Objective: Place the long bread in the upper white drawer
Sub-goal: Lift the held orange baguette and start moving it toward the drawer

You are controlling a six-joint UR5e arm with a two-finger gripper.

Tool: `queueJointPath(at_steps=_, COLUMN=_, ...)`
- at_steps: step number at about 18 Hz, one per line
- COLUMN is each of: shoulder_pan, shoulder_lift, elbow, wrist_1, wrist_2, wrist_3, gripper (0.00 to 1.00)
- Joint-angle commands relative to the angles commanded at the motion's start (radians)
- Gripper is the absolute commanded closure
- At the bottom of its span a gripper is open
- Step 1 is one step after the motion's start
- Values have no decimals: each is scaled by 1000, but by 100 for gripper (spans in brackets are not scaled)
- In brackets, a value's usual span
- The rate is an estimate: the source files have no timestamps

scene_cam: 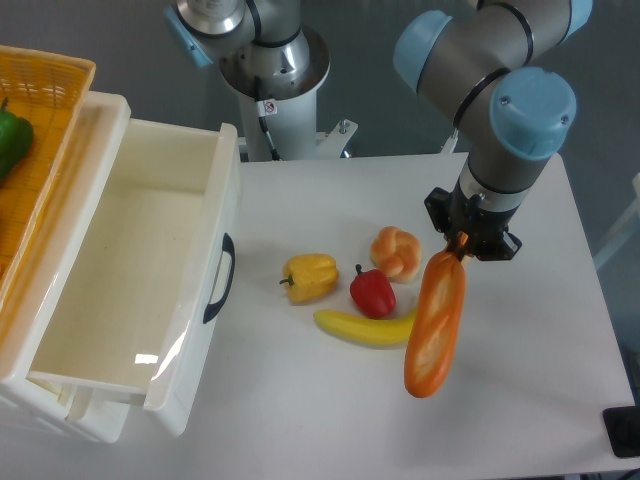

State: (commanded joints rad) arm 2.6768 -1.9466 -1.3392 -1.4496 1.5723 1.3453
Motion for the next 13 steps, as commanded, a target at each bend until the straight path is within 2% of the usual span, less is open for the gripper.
queueJointPath(at_steps=9, shoulder_pan=-14, shoulder_lift=8, elbow=-5, wrist_1=-3, wrist_2=0, wrist_3=-29, gripper=98)
queueJointPath(at_steps=13, shoulder_pan=-29, shoulder_lift=64, elbow=-6, wrist_1=-12, wrist_2=-47, wrist_3=-67, gripper=98)
